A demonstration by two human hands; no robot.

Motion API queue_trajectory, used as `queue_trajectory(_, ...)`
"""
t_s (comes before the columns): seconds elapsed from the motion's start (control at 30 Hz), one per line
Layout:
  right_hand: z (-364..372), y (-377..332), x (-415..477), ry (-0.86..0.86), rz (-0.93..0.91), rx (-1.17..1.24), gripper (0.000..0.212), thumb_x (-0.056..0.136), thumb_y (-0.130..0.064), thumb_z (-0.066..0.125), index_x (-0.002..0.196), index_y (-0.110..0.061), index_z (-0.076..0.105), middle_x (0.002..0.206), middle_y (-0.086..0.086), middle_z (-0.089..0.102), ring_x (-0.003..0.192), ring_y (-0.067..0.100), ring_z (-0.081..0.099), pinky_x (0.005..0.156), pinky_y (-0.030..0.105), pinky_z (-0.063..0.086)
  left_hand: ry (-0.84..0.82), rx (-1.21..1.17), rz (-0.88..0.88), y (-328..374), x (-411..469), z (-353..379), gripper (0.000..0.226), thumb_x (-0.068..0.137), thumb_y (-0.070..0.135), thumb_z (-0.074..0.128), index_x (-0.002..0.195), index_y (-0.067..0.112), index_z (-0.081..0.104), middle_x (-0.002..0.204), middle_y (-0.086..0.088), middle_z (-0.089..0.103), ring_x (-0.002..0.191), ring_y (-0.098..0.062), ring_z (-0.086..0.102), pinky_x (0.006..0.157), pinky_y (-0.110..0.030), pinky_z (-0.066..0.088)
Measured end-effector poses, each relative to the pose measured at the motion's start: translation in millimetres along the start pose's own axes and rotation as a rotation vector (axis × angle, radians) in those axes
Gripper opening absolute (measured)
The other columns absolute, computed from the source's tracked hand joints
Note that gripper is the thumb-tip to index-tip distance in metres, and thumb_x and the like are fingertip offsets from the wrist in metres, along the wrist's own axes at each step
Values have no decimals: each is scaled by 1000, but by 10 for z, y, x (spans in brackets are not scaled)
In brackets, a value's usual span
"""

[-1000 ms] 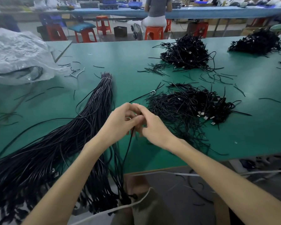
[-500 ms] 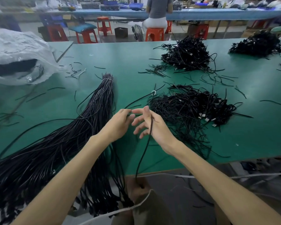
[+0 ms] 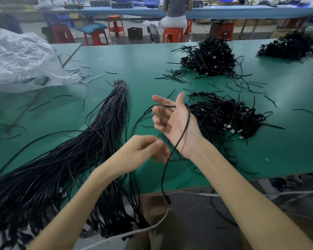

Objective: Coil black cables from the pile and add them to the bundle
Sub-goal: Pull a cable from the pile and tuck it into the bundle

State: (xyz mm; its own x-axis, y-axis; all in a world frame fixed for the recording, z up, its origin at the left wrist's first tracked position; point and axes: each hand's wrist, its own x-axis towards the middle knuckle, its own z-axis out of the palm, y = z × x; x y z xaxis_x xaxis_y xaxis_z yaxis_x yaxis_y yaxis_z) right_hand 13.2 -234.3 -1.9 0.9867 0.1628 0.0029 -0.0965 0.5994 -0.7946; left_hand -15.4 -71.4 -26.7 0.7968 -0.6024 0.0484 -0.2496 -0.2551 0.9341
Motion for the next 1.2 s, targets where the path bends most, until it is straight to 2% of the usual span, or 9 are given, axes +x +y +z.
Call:
queue_trajectory(0.17,-107,-20,113,158,-25,89,61,106,-56,30,114,-8,67,79,4,70,58,15,59,48,22,44,-385,-250,-20,87,-195,-19,49,113,36,34,116,-2,65,88,-17,73,75,-31,70,87,-44,56)
queue_trajectory(0.27,-240,-8,110,275,-16,104,57,108,-51,30,109,-8,67,77,4,69,58,14,58,50,21,42,-302,-451,40,58,-211,-93,39,110,30,46,122,-3,62,64,-5,55,45,-14,51,73,-36,55)
queue_trajectory(0.4,-392,42,2,381,82,61,57,108,-51,33,102,-8,69,75,4,65,56,13,56,51,22,43,-75,-812,93,34,-206,-320,54,101,29,60,146,1,51,74,6,55,40,-2,42,58,-23,51)
queue_trajectory(0.6,-412,231,-260,294,286,-158,49,105,-49,45,95,-7,67,60,3,55,46,15,48,44,24,41,53,-1238,180,20,-187,-426,58,106,30,48,154,-2,39,146,-5,56,110,-12,66,86,-28,53)
queue_trajectory(0.73,-376,281,-337,96,388,-96,50,105,-52,47,80,-11,61,48,-2,35,37,11,28,41,24,24,37,-1360,181,46,-117,-352,56,107,19,35,155,-10,27,169,-14,19,155,-21,26,110,-36,42)
queue_trajectory(0.8,-387,279,-366,-1,435,-64,51,104,-53,47,75,-13,59,43,-5,28,34,9,20,43,25,16,73,-1275,188,67,-82,-315,47,106,15,30,133,-12,58,170,-16,7,158,-24,11,120,-36,29)
queue_trajectory(0.87,-399,264,-397,-93,478,-106,51,104,-54,47,72,-15,57,42,-7,24,33,8,17,47,28,12,142,-1276,178,68,-53,-283,40,100,5,37,127,-15,59,167,-22,18,156,-32,21,119,-40,34)
queue_trajectory(0.97,-420,238,-433,-129,494,-237,55,104,-57,46,69,-15,56,43,-6,23,35,9,16,50,30,10,243,-1423,181,-53,-13,-276,66,87,-14,38,150,-19,19,157,-29,39,144,-42,43,104,-44,51)
queue_trajectory(1.2,-486,241,-442,-31,406,-489,58,104,-57,44,78,-9,64,50,0,30,39,12,19,46,27,14,377,-1329,79,-70,60,-236,67,85,-14,49,149,5,44,132,-23,65,116,-22,68,81,-27,58)
